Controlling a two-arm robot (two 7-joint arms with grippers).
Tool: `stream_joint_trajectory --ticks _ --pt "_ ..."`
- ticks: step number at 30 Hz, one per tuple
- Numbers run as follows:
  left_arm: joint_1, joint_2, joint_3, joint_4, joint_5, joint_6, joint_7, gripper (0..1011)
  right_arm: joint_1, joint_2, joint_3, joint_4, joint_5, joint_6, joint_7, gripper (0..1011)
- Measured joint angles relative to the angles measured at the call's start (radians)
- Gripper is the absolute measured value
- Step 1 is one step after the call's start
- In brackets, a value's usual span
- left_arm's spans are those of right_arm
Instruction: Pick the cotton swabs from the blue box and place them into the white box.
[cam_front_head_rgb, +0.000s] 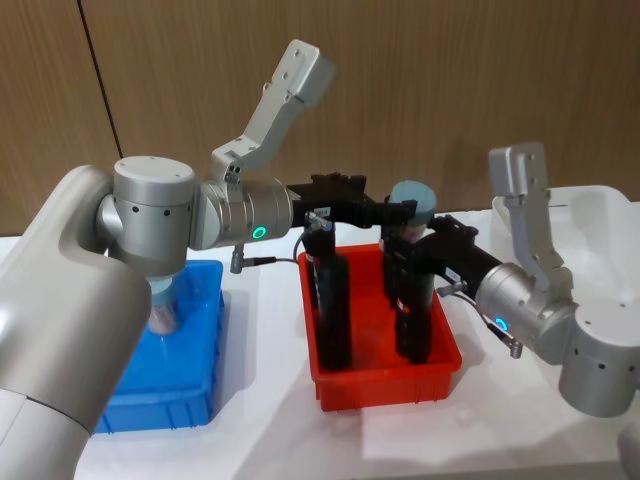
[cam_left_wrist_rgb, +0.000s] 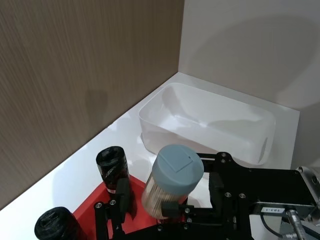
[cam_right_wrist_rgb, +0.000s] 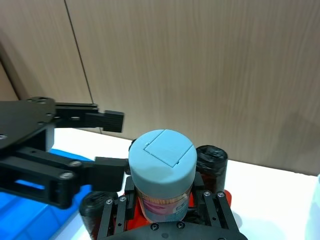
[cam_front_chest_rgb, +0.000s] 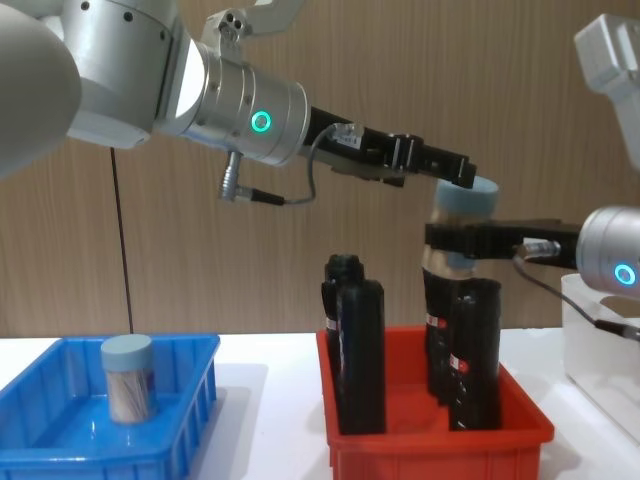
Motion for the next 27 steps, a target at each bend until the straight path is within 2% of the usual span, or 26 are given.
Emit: stream_joint_trajectory --ticks 27 --pt "0.000 0.000 0.000 0.000 0.000 0.000 0.000 1004 0.022 0.021 0.049 0.051 0.050 -0.061 -0.041 661"
